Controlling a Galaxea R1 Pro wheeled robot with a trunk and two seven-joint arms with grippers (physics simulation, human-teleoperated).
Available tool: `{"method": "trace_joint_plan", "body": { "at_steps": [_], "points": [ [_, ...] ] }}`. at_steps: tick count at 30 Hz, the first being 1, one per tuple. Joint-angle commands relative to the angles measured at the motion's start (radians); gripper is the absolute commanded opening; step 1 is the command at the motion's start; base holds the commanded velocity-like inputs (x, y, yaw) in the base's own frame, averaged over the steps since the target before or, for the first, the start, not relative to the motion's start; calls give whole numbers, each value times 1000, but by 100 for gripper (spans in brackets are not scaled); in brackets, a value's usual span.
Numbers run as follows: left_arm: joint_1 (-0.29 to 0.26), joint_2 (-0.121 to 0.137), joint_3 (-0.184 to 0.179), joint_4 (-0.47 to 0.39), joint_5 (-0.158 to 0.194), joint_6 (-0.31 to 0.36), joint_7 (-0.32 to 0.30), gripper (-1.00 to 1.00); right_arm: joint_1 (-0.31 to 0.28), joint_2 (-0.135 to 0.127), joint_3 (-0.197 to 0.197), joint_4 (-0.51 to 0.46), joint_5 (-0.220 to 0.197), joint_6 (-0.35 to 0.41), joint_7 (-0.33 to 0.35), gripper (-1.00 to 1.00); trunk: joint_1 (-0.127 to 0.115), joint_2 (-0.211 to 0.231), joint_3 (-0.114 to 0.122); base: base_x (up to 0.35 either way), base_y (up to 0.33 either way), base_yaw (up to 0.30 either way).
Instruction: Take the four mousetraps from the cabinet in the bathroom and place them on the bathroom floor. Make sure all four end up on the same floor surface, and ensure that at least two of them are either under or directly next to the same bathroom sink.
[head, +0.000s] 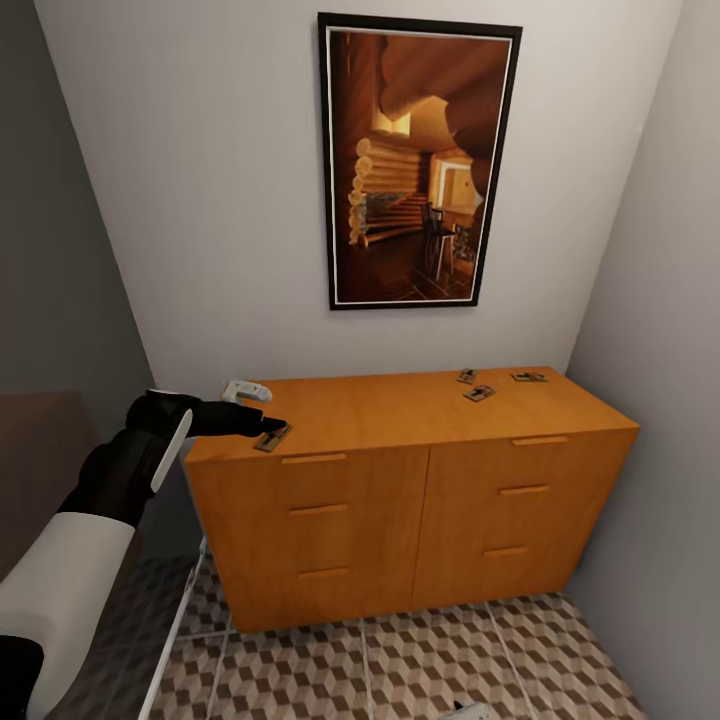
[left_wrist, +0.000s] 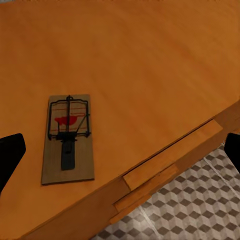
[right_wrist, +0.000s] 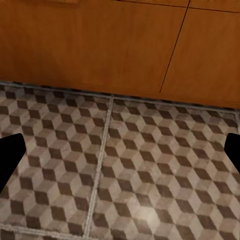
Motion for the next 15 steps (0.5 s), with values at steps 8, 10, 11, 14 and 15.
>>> {"method": "trace_joint_plan", "body": {
  "at_steps": [8, 10, 11, 14, 15],
  "points": [
    [-1, 1, -1, 1, -1, 4, -2, 100, -1, 0, 4, 1, 7, -1, -10, 100, 0, -1, -1, 28, 0, 0],
    [-1, 1, -1, 2, -2, 3, -2, 100, -1, 0, 4, 1, 7, -1, -10, 100, 0, -1, -1, 7, 0, 0],
    [-1, 1, -1, 4, -3, 4, -2, 100, -1, 0, 4, 1, 7, -1, -10, 100, 0, -1, -1, 5, 0, 0],
    [-1, 1, -1, 7, -4, 3, -2, 100, -1, 1, 4, 1, 7, -1, -10, 100, 0, -1, -1, 3, 0, 0],
    [-1, 1, -1, 8, -4, 4, -2, 100, -1, 1, 4, 1, 7, -1, -10, 100, 0, -1, -1, 2, 0, 0]
  ]
}}
